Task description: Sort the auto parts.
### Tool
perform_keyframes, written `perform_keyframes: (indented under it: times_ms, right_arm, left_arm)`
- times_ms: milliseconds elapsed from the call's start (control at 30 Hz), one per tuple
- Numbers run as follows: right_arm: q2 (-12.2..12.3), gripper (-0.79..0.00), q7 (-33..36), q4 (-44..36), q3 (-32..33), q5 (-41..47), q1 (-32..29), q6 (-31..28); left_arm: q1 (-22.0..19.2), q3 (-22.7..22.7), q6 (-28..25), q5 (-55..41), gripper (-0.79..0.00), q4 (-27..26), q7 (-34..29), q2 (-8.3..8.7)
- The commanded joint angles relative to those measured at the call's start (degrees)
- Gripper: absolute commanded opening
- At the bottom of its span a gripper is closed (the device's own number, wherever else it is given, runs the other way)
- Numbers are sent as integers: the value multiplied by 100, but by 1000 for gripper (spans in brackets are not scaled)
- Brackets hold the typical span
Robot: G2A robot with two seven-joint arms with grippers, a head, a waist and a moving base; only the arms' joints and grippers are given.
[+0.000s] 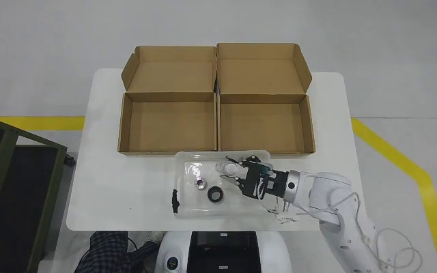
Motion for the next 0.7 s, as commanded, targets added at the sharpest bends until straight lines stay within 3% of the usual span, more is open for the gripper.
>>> perform_keyframes:
  times_ms: [0,400,667]
  right_arm:
    - [-3,-785,-161,-86,7,69,18,104]
    - [-16,-785,-1158,-525,345,604,330,648]
    - [-19,-785,-1610,-483,445,1454,587,443]
  left_arm:
    - [0,0,0,0,0,0,0,0]
    - [0,0,0,0,0,0,0,0]
    - [0,0,0,0,0,0,0,0]
